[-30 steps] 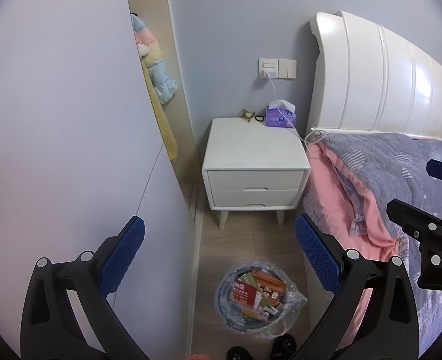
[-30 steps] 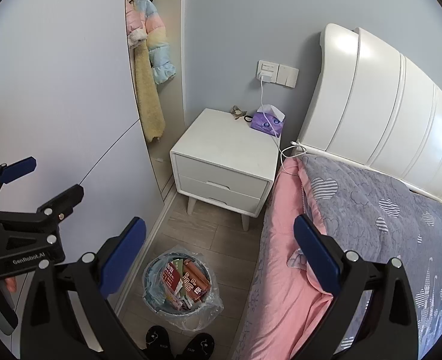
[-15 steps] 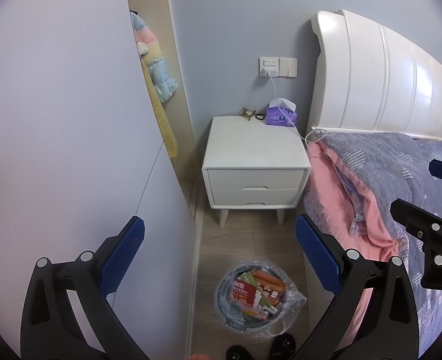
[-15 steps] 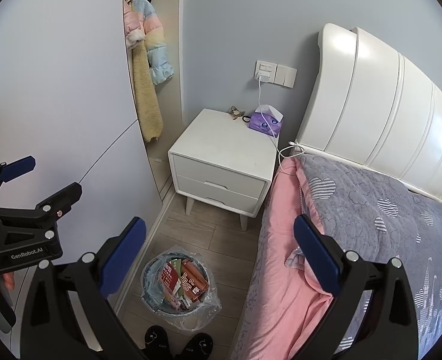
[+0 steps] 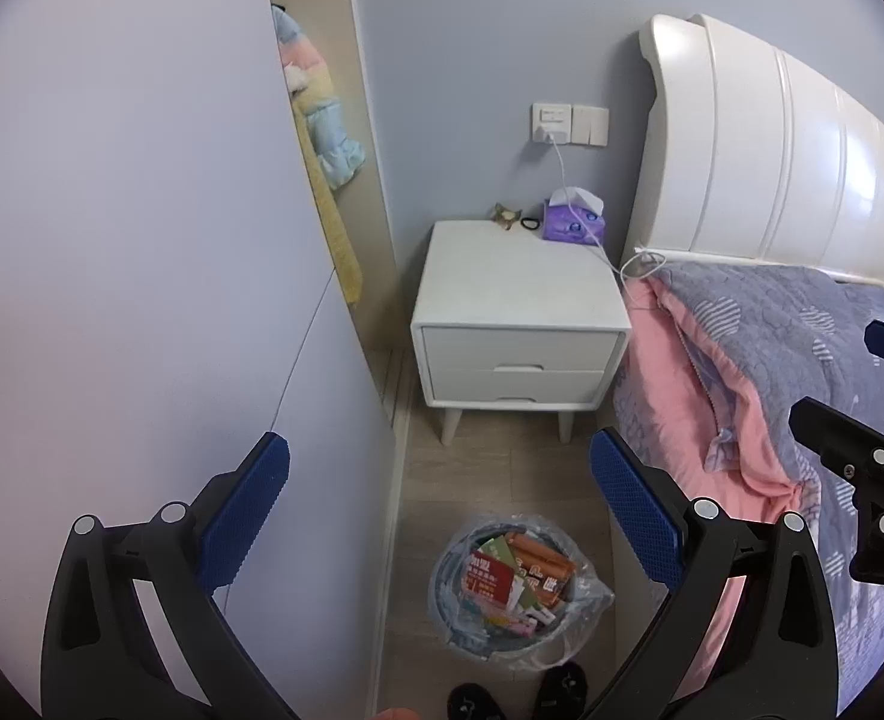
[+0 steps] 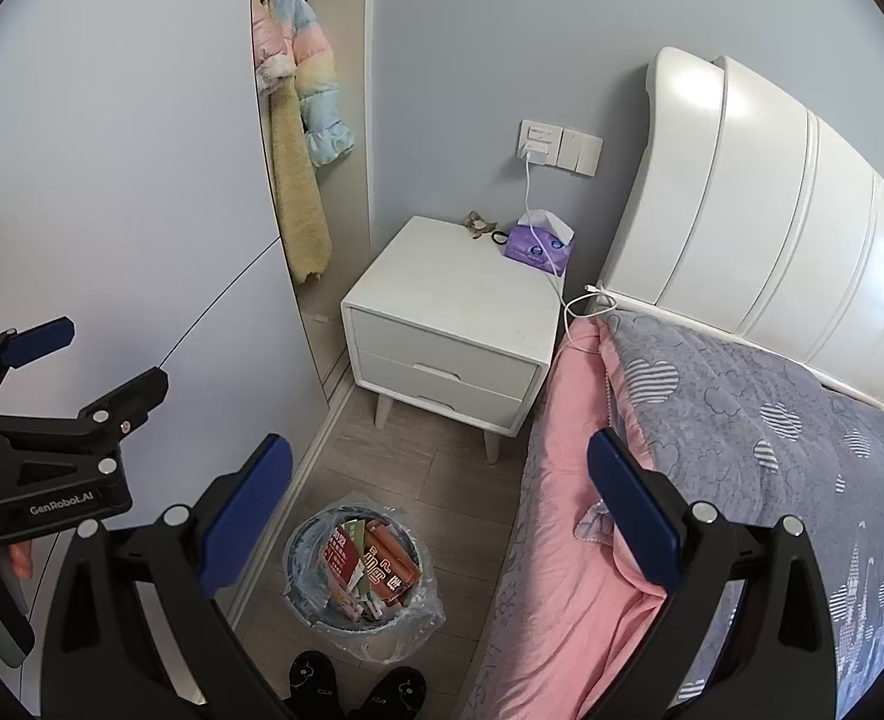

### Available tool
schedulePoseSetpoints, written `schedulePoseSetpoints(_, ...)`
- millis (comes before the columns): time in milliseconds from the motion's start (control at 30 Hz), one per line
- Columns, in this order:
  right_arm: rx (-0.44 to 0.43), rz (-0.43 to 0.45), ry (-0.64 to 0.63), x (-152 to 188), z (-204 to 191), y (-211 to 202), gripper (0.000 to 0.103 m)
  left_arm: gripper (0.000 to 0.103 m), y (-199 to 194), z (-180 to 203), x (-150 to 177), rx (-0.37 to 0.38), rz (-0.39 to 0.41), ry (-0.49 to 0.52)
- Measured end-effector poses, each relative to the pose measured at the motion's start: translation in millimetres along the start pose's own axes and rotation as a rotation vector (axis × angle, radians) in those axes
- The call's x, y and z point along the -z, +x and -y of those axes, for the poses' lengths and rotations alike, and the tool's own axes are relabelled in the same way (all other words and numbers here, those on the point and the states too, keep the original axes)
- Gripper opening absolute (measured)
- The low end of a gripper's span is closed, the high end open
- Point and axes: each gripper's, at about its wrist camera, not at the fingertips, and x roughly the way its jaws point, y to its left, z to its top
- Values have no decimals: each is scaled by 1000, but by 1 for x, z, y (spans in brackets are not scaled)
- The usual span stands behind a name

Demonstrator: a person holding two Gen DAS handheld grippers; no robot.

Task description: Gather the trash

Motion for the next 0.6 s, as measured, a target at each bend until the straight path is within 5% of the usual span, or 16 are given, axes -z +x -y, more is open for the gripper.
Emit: schedulePoseSetpoints(600, -1, -5, 9, 0, -2, 5, 96, 97, 3, -2, 2, -1, -6, -11)
